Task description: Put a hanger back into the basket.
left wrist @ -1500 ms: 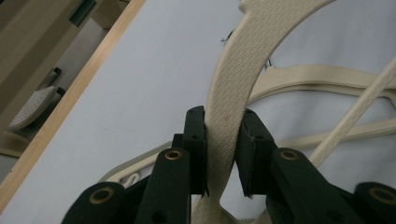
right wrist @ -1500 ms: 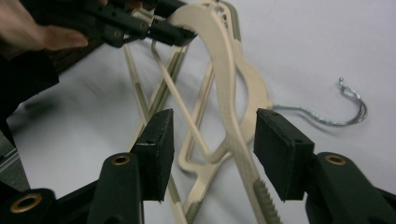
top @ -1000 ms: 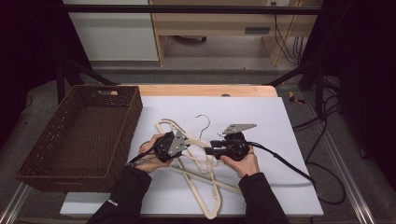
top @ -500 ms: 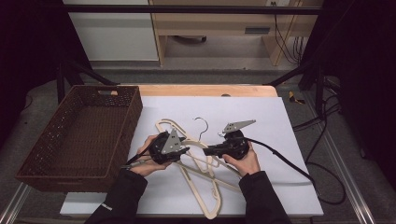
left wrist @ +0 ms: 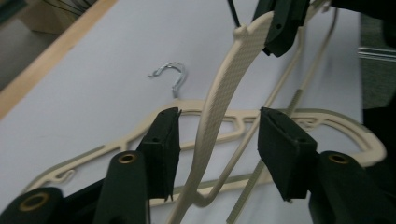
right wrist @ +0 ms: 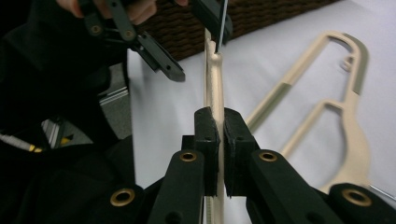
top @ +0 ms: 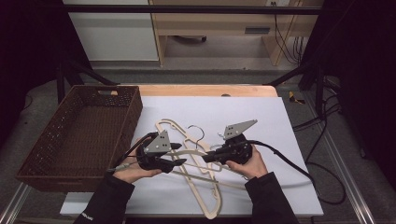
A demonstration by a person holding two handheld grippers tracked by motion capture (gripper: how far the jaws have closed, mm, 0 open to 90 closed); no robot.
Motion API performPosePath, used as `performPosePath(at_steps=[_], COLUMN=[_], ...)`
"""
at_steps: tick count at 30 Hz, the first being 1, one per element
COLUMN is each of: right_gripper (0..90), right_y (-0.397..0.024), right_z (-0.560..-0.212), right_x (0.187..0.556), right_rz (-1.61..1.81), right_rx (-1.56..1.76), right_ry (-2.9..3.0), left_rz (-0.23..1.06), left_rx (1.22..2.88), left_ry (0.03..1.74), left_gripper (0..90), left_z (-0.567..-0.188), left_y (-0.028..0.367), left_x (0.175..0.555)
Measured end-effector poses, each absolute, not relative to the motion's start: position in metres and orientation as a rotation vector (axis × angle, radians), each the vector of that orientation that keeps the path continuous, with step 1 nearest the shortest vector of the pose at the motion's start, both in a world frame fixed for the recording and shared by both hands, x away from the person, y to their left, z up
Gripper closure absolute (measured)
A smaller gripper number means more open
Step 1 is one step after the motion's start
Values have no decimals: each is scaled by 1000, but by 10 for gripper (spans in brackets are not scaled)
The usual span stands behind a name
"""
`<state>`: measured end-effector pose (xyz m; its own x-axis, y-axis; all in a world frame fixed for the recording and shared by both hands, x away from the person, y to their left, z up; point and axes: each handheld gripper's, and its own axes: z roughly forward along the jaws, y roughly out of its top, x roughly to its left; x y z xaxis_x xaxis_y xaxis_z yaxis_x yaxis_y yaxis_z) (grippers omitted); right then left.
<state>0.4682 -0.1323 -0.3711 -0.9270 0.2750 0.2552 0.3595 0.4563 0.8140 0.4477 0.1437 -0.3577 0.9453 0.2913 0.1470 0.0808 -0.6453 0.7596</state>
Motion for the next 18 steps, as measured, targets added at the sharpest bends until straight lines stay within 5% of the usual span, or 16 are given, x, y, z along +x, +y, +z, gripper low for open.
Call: performPosePath(at_steps=[9,18], right_gripper=[865,764], right_y=[-124,-126], right_z=[-360,-357], right_x=[456,457], right_rz=[-1472,-1556], right_rx=[-385,-398], right_ry=[-2636,-2658], left_rz=[230,243], left_rx=[2299,2262], left_ry=[231,255], left_gripper=[771,827], left_z=[-357,-350], left_y=[145,147], left_x=[443,430])
